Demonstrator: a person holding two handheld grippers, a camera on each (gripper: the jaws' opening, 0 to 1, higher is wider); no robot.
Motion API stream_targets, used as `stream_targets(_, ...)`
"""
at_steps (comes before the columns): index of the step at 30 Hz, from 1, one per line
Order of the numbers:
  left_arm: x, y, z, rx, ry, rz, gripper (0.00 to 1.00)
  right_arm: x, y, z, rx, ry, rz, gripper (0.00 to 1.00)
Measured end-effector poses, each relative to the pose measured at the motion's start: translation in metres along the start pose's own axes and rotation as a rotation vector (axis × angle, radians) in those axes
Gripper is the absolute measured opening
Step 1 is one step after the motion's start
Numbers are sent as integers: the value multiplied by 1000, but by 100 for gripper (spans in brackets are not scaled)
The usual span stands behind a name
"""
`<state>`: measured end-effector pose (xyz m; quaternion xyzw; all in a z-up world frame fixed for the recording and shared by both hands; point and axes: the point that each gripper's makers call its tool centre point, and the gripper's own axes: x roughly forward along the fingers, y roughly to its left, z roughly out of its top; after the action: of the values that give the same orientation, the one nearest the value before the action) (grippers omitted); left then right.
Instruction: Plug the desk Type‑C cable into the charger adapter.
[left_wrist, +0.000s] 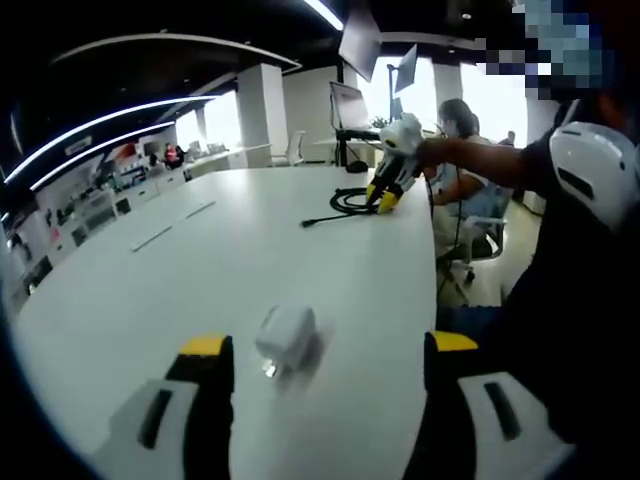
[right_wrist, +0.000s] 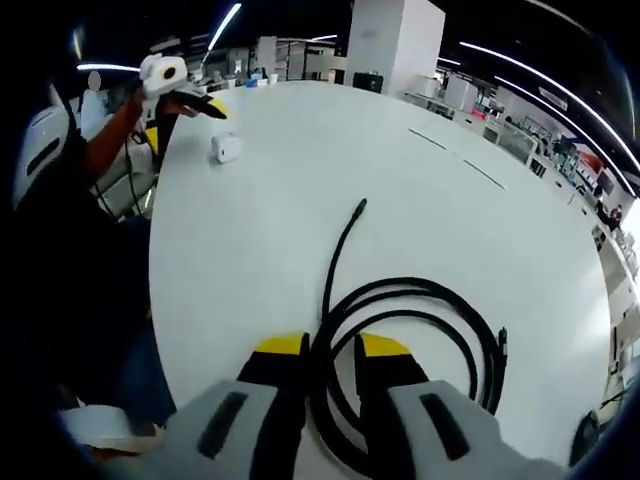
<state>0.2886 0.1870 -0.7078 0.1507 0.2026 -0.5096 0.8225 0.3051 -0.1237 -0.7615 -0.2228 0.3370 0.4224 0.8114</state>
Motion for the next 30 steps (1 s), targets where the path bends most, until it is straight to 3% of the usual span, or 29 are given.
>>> stream_targets(23,-1,-2,-2,2,5,4,78,-3,-8,-2,-18,29,17,5)
stream_targets(30,-2,-1,-1,3,3,5,78,-3,-7,1,-90,34,6,2)
